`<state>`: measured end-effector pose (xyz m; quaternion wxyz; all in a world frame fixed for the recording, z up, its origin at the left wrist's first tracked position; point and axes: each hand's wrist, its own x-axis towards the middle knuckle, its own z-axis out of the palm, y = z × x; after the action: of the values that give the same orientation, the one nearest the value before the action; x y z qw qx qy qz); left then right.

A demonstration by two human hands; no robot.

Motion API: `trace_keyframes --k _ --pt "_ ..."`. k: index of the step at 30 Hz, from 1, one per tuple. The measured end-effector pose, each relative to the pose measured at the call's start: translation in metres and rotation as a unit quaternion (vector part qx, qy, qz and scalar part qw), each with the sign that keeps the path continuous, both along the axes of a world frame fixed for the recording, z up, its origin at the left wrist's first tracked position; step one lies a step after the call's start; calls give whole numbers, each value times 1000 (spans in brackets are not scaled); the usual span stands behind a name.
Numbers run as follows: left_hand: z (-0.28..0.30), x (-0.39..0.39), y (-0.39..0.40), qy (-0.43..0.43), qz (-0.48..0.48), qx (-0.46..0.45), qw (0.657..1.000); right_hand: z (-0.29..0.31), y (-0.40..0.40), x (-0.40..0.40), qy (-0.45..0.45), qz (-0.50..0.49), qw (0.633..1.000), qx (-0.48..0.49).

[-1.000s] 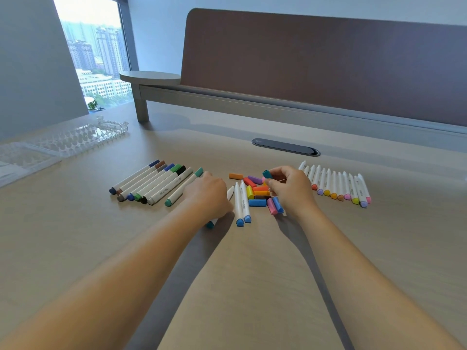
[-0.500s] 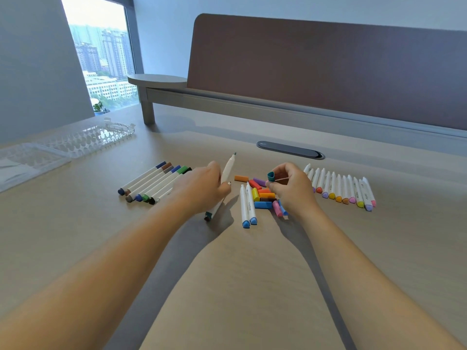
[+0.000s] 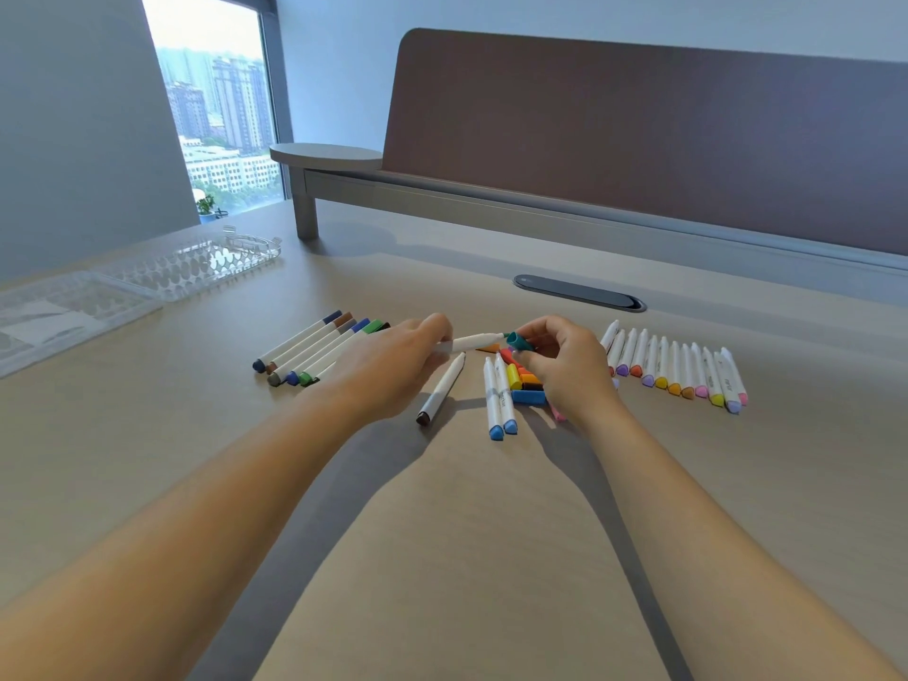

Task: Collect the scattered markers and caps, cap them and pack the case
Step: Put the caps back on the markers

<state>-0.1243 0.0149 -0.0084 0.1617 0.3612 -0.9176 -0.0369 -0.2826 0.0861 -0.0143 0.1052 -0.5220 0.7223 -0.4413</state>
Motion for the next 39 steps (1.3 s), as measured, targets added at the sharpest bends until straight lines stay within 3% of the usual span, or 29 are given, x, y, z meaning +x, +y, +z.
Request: trace_keyframes --k 9,21,33,39 --pt "-1 1 -3 -8 2 -27 1000 0 -2 3 -7 19 1000 5" --pt "-2 -8 -3 48 29 41 998 1 -16 8 -129 -27 990 -56" --pt "-10 -7 -12 95 66 61 991 -1 -26 -2 -81 24 996 -29" --pt "-29 -1 -14 21 83 71 994 -10 -18 -23 -33 -74 997 5"
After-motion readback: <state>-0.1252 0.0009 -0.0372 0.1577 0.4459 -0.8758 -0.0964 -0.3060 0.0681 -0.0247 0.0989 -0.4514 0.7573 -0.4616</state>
